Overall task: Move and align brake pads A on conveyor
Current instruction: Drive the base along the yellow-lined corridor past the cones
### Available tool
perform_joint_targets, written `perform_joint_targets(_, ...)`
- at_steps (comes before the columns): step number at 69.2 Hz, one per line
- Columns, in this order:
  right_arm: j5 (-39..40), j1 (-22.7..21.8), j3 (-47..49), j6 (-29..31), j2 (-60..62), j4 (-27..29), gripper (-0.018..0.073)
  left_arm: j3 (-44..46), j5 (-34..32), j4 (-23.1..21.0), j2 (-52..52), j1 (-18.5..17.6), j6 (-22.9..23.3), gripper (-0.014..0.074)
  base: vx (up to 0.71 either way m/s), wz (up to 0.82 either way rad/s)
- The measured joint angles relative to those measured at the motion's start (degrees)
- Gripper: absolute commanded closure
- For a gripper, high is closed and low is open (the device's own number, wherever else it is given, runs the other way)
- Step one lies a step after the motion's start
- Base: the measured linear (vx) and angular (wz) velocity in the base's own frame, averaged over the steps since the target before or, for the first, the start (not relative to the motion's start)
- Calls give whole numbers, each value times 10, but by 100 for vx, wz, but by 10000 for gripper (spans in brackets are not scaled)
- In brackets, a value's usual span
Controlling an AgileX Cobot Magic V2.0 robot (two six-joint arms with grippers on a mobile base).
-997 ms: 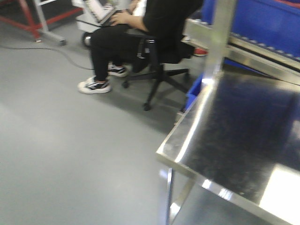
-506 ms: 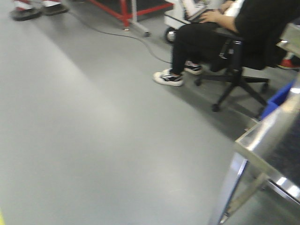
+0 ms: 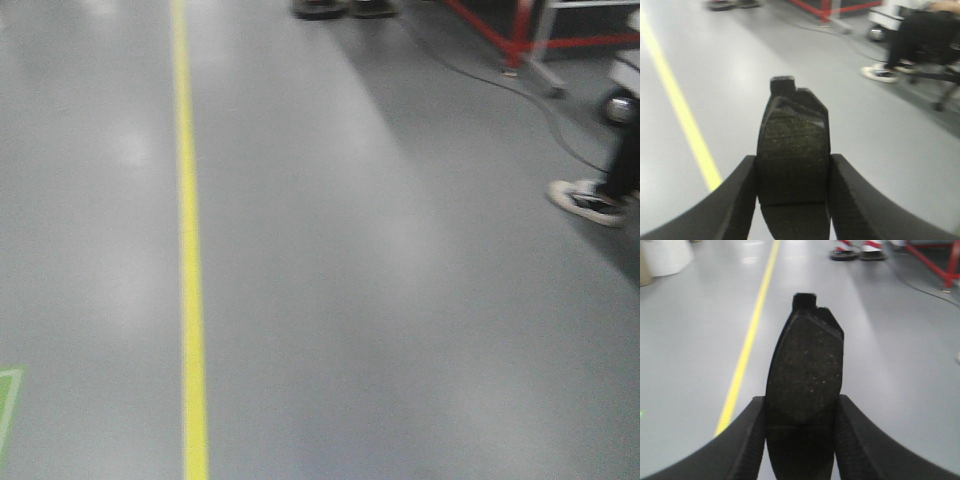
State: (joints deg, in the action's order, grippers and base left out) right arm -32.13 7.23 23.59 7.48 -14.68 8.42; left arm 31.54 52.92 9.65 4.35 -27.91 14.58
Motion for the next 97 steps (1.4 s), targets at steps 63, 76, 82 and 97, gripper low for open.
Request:
perform_joint_targets(63,0,0,0,1,0,2,562,0,0,-2,-4,0,0,603,2,31)
perform_joint_targets(76,0,0,0,1,0,2,562,0,0,-2,-4,0,0,603,30,-2)
perform_joint_targets(82,-1,0,0,1,0,2,562,0,0,-2,-4,0,0,603,40,-12)
perform_joint_targets(97,-1,0,0,1,0,2,562,0,0,-2,-4,0,0,603,48,-20)
